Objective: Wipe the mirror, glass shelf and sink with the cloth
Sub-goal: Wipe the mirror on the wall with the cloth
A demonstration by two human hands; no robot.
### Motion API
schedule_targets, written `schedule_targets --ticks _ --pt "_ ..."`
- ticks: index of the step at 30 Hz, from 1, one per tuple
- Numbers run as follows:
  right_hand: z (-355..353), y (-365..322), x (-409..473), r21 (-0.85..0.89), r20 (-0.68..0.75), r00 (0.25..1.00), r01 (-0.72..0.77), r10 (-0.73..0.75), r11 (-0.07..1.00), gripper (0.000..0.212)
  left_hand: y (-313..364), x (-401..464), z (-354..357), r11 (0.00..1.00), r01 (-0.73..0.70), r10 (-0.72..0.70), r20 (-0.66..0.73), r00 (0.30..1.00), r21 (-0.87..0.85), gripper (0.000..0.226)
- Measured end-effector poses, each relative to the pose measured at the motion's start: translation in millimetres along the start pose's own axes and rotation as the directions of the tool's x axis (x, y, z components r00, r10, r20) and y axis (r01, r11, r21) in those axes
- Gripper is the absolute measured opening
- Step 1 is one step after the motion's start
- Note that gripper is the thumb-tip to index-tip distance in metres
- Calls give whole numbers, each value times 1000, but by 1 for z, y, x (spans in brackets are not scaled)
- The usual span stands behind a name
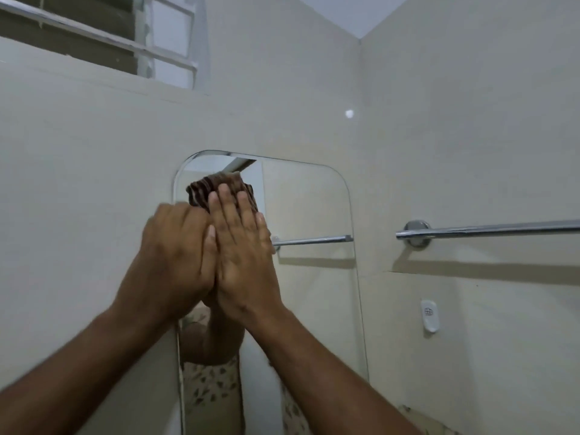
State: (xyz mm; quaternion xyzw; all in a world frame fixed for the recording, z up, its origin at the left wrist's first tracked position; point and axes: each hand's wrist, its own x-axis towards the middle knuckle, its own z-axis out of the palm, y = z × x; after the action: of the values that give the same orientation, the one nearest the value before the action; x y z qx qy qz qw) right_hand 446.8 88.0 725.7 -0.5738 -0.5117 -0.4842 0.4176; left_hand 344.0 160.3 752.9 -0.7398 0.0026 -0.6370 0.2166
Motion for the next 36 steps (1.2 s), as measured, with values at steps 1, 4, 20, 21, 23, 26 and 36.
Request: schedule_targets --ticks 1,4,20,21,23,26,36 --pt "-2 6 4 -3 -1 1000 14 -14 1000 58 -3 12 3 999 -14 15 -5 1000 51 23" --pt "-11 34 14 -18 -28 1000 13 -14 1000 58 -12 28 10 977 -72 76 -15 997 201 19" --pt "-43 116 34 -60 -118 888 -452 443 890 68 -3 22 10 993 -16 22 -56 998 118 18" --pt "-36 97 27 -83 -103 924 -377 368 923 70 -2 23 10 996 -6 13 -74 997 93 18" --pt "-19 56 10 -73 -53 980 -195 191 978 68 -2 23 9 1000 24 -22 -110 994 16 18" --pt "2 10 -15 8 34 995 90 -90 996 64 -4 21 5 981 93 -117 -139 983 -173 18" --pt "-21 48 0 -110 -16 995 -99 98 989 60 2 7 -4 966 127 -149 -84 985 -225 15"
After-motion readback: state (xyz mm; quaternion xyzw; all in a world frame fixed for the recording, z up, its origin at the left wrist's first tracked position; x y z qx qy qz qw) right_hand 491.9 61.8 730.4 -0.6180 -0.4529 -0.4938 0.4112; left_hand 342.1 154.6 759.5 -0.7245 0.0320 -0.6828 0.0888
